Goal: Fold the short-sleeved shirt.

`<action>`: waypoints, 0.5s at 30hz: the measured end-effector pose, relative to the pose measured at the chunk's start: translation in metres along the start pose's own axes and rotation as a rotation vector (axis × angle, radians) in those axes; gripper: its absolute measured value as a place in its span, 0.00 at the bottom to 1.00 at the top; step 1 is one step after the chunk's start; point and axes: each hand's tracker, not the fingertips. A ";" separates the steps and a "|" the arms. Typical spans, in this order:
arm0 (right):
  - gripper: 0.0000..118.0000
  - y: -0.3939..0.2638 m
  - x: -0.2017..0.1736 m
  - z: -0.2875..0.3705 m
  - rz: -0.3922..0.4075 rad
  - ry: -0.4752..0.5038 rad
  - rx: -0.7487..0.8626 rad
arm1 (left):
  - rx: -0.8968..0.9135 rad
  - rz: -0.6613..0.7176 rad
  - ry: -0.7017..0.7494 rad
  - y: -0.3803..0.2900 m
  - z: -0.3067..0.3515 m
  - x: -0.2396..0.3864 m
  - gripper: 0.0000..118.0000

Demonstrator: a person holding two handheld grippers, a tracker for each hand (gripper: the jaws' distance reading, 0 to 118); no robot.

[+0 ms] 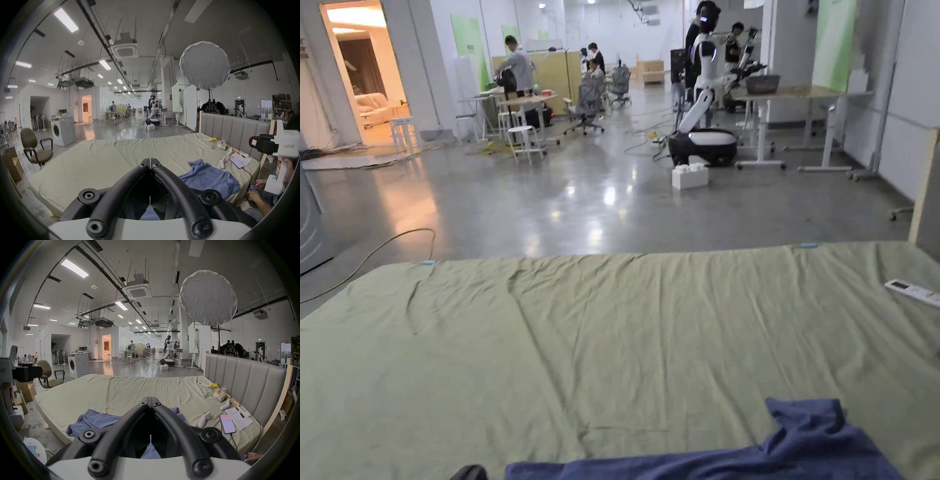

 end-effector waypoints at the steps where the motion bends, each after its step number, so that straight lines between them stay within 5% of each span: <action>1: 0.00 -0.003 0.001 -0.002 -0.006 -0.002 -0.008 | -0.026 0.017 -0.008 -0.002 -0.010 -0.006 0.00; 8: 0.00 -0.038 0.015 -0.026 -0.085 -0.014 -0.156 | -0.313 0.115 -0.045 -0.052 -0.147 -0.060 0.02; 11: 0.00 -0.053 0.021 -0.037 -0.107 -0.024 -0.223 | -0.562 0.231 -0.094 -0.088 -0.232 -0.094 0.51; 15: 0.00 -0.066 0.030 -0.046 -0.134 -0.042 -0.296 | -0.691 0.206 -0.039 -0.134 -0.320 -0.120 0.56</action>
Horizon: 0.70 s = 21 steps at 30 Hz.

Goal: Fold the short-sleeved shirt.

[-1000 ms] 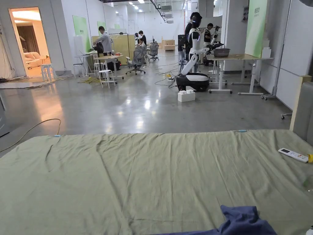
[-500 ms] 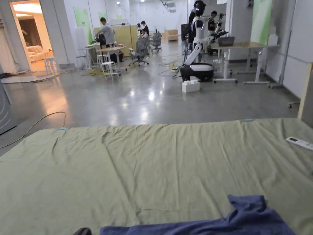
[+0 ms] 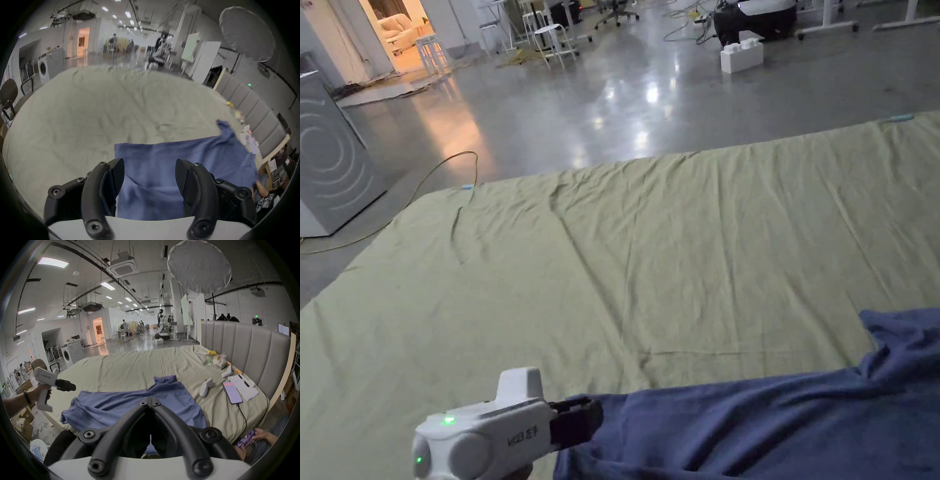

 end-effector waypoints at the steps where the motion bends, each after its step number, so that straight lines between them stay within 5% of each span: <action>1: 0.00 -0.001 0.002 -0.001 -0.003 -0.005 -0.015 | -0.029 0.022 0.042 0.006 -0.016 -0.005 0.56; 5: 0.00 -0.005 0.010 -0.003 0.012 -0.039 -0.047 | -0.077 0.080 0.082 0.016 -0.064 -0.022 0.56; 12: 0.00 -0.014 0.020 -0.014 -0.047 -0.050 -0.102 | -0.185 -0.039 0.150 0.025 -0.085 0.005 0.09; 16: 0.00 -0.005 0.026 -0.036 -0.066 -0.016 -0.125 | -0.233 -0.070 0.167 0.026 -0.094 0.012 0.08; 21: 0.02 0.047 0.054 -0.116 0.063 -0.004 -0.161 | -0.263 -0.037 0.176 0.028 -0.107 0.007 0.08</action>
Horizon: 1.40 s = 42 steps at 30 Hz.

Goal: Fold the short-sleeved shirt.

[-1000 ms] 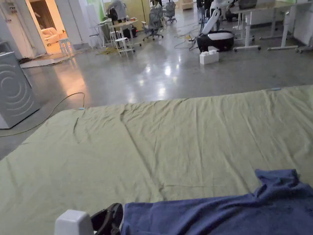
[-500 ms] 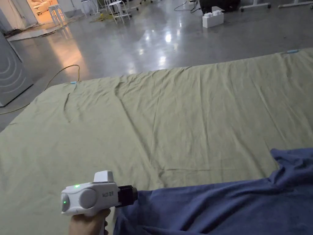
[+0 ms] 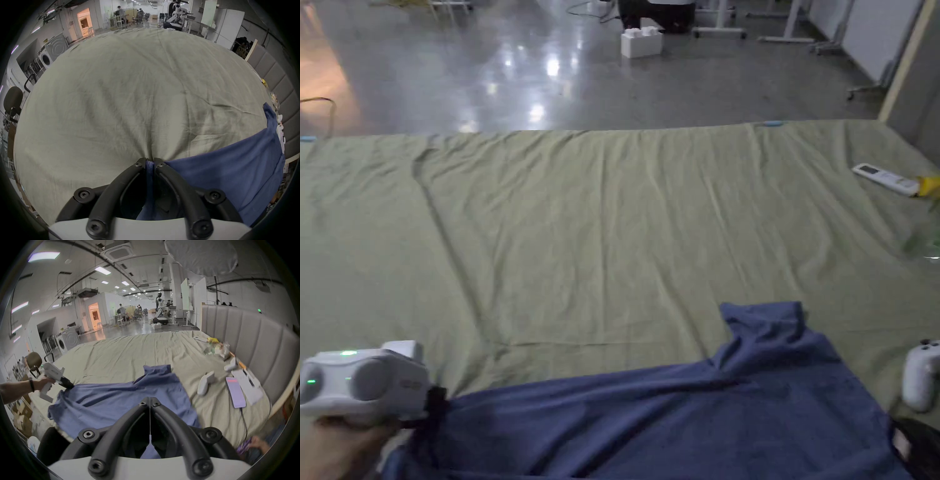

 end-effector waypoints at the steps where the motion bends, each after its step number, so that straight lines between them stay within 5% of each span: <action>1: 0.09 0.016 0.012 -0.024 -0.007 0.007 -0.029 | -0.009 0.003 -0.007 0.002 0.001 -0.001 0.08; 2: 0.22 0.030 0.025 -0.049 -0.010 0.017 -0.045 | -0.013 0.002 -0.012 0.002 0.000 -0.002 0.08; 3: 0.47 0.043 0.040 -0.081 -0.036 0.042 -0.137 | -0.017 -0.002 -0.017 0.002 0.000 -0.003 0.08; 5: 0.62 0.051 0.072 -0.143 -0.045 0.006 -0.320 | -0.030 -0.008 -0.026 0.003 0.003 0.001 0.08; 13: 0.61 0.029 0.096 -0.287 0.142 -0.096 -0.588 | -0.070 0.011 -0.061 0.012 -0.001 -0.002 0.08; 16: 0.59 0.017 0.085 -0.299 0.228 -0.039 -0.600 | -0.065 -0.012 -0.047 0.002 -0.004 0.033 0.08; 17: 0.55 0.020 0.086 -0.297 0.216 -0.055 -0.585 | -0.062 -0.024 -0.041 0.002 -0.001 0.021 0.08; 19: 0.07 0.024 0.093 -0.289 0.152 -0.023 -0.551 | -0.035 -0.033 -0.032 -0.019 0.002 0.049 0.08; 20: 0.00 0.028 0.094 -0.284 0.124 -0.006 -0.533 | -0.027 -0.038 -0.024 -0.046 0.007 0.075 0.07; 21: 0.00 0.030 0.095 -0.279 0.099 0.006 -0.526 | -0.020 -0.043 -0.017 0.001 0.012 0.019 0.06; 24: 0.00 0.034 0.094 -0.245 -0.044 0.080 -0.458 | 0.077 0.000 -0.009 -0.004 0.038 0.018 0.05; 29: 0.00 0.043 0.083 -0.126 0.012 0.095 -0.277 | 0.265 0.032 -0.191 -0.051 0.132 -0.007 0.05; 35: 0.00 -0.011 0.086 0.009 -0.144 0.077 -0.154 | 0.322 0.014 -0.263 -0.149 0.205 -0.043 0.05; 42: 0.00 -0.108 0.082 0.051 -0.229 0.010 -0.248 | 0.235 0.102 -0.289 -0.232 0.182 -0.055 0.05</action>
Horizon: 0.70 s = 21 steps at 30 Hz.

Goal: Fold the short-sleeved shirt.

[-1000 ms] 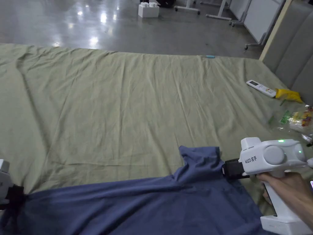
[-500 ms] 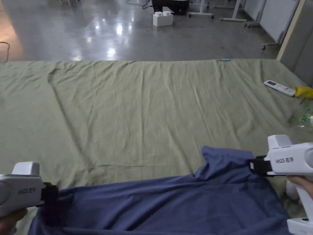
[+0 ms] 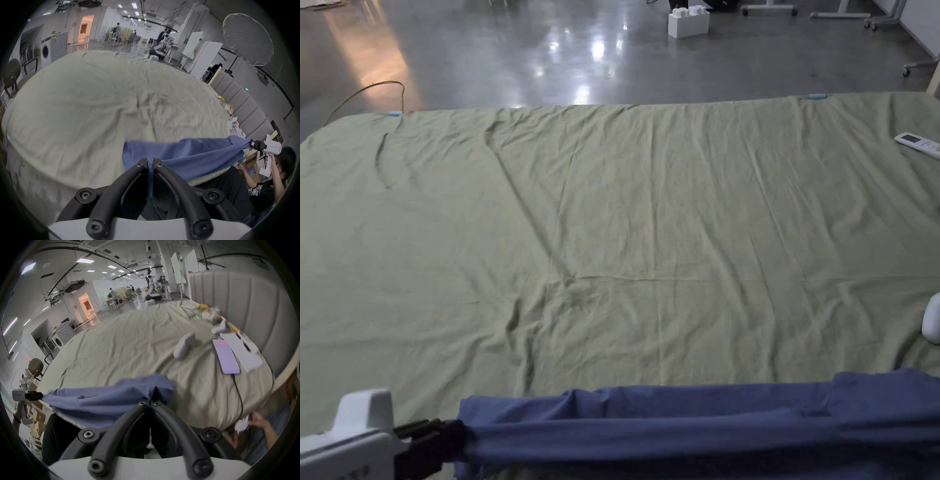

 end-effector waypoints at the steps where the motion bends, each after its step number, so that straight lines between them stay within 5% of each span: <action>1: 0.00 -0.009 0.000 -0.004 -0.027 -0.001 -0.017 | 0.005 0.020 0.009 -0.005 -0.005 -0.002 0.05; 6: 0.03 -0.030 -0.002 -0.024 -0.011 -0.025 -0.041 | 0.048 0.035 0.029 -0.003 -0.032 -0.021 0.10; 7: 0.15 -0.033 -0.004 -0.025 -0.005 -0.034 -0.038 | 0.055 0.029 0.051 -0.005 -0.031 -0.017 0.22; 9: 0.58 -0.035 -0.004 -0.025 0.027 -0.071 -0.041 | 0.083 0.012 0.105 -0.001 -0.031 -0.021 0.66; 10: 0.62 -0.035 -0.002 -0.023 0.039 -0.092 -0.034 | 0.101 0.002 0.144 -0.001 -0.026 -0.019 0.77; 15: 0.61 -0.032 -0.005 0.021 0.019 -0.098 0.104 | 0.336 -0.053 0.168 0.008 0.041 -0.001 0.80; 21: 0.61 -0.011 -0.072 0.095 0.025 -0.004 0.392 | 0.678 -0.238 0.128 0.006 0.137 0.081 0.80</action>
